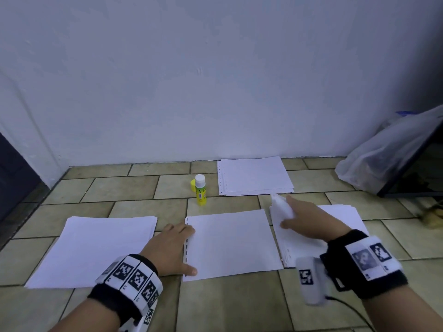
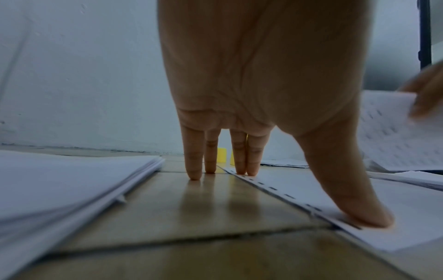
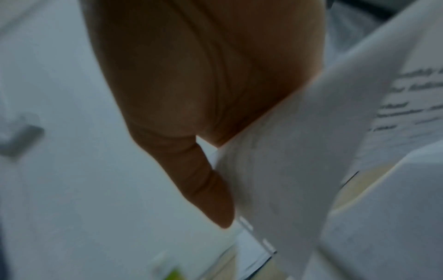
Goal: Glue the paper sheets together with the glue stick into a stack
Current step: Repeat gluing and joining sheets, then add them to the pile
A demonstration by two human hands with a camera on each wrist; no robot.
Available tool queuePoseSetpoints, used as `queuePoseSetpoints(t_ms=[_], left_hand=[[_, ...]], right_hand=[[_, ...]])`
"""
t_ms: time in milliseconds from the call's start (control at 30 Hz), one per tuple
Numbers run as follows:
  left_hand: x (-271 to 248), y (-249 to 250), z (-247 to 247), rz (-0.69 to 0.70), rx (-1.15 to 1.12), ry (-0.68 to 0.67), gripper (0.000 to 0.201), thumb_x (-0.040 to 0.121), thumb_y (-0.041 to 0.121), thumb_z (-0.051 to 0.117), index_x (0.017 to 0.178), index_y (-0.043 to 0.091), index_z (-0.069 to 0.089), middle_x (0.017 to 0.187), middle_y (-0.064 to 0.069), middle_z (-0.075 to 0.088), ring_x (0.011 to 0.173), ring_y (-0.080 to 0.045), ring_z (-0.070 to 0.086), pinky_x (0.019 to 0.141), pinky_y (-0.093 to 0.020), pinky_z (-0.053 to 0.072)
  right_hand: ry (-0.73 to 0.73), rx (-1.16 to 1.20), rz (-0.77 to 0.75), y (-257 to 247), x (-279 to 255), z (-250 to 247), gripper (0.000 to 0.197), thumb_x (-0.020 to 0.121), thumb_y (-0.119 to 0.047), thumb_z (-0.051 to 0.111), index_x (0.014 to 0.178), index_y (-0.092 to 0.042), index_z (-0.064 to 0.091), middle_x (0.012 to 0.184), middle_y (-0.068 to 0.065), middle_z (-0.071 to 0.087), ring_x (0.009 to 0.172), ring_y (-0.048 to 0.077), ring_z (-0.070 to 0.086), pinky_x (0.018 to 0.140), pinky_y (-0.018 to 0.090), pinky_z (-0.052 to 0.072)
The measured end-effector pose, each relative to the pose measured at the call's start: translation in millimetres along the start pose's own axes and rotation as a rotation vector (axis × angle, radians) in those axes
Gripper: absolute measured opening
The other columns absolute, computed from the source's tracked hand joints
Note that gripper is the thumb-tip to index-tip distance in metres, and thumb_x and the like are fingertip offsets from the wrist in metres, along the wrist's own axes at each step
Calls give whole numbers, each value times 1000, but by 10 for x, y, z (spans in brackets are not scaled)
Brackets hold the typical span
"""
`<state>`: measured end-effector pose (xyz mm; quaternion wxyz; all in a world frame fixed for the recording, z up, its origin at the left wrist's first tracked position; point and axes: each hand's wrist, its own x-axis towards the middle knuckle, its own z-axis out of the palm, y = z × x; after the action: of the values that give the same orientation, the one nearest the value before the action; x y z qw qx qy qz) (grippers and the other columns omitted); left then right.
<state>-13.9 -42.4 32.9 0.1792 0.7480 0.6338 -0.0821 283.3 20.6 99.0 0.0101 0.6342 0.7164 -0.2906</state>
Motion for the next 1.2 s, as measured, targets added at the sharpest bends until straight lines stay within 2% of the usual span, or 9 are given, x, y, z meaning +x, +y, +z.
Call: queuePoseSetpoints(t_ms=[67,133,267,300,367,467,600,767,1200], left_hand=[[-3,3,17,8,-5,5,98,74,61,68,149,24,19,151,11,23,133,-13,25,106,-28,33],[-20,4,28,7,-25,12,99,74,61,68,150,23,17,152,11,22,135,-13,24,107,-28,32],[-57,-1,35,7,-46,19,99,75,59,69,151,23,16,154,9,21,137,-14,23,109,-27,29],[-62,-4,40,10,-53,18,99,75,59,68,151,22,16,153,9,21,137,-14,23,108,-27,29],[-71,-11,53,14,-66,20,99,75,60,68,150,21,18,151,9,23,135,-14,25,106,-26,31],[-63,-28,68,17,-88,35,97,73,61,69,149,23,22,147,10,27,130,-13,29,102,-25,35],[-47,-40,85,20,-109,44,98,71,62,70,148,25,23,145,11,29,129,-12,30,101,-25,36],[-55,-44,102,13,-127,52,94,70,61,71,145,27,27,143,13,32,128,-10,30,100,-25,38],[-54,-72,112,22,-110,61,98,70,65,69,148,28,23,147,15,28,132,-9,28,102,-25,37]], right_hand=[[-25,62,-141,-321,-105,123,65,87,-20,59,146,-16,32,139,5,49,124,21,47,86,26,37],[-127,42,-234,-605,-137,359,55,85,-21,60,137,-17,43,133,3,53,122,21,48,90,27,38],[-220,-7,-233,-938,13,817,44,87,-30,60,124,-8,52,128,8,55,118,25,50,89,31,38],[-224,-21,-221,-962,68,896,45,86,-34,60,123,-9,52,127,9,55,119,26,48,93,34,37],[-228,-74,-201,-965,163,1006,57,85,-43,60,132,-13,46,137,7,46,132,27,35,108,49,27],[-229,-77,-183,-936,232,1071,74,83,-53,61,144,-20,35,151,3,25,144,28,10,110,65,14],[-224,-56,-170,-940,248,1099,84,82,-58,60,149,-21,26,158,1,9,147,29,-3,110,67,10],[-212,-71,-142,-970,269,1123,89,81,-62,59,150,-20,21,160,3,1,147,30,-8,109,68,7],[-203,-51,-130,-976,290,1106,90,80,-62,60,150,-21,21,160,2,2,147,31,-8,109,68,7]])
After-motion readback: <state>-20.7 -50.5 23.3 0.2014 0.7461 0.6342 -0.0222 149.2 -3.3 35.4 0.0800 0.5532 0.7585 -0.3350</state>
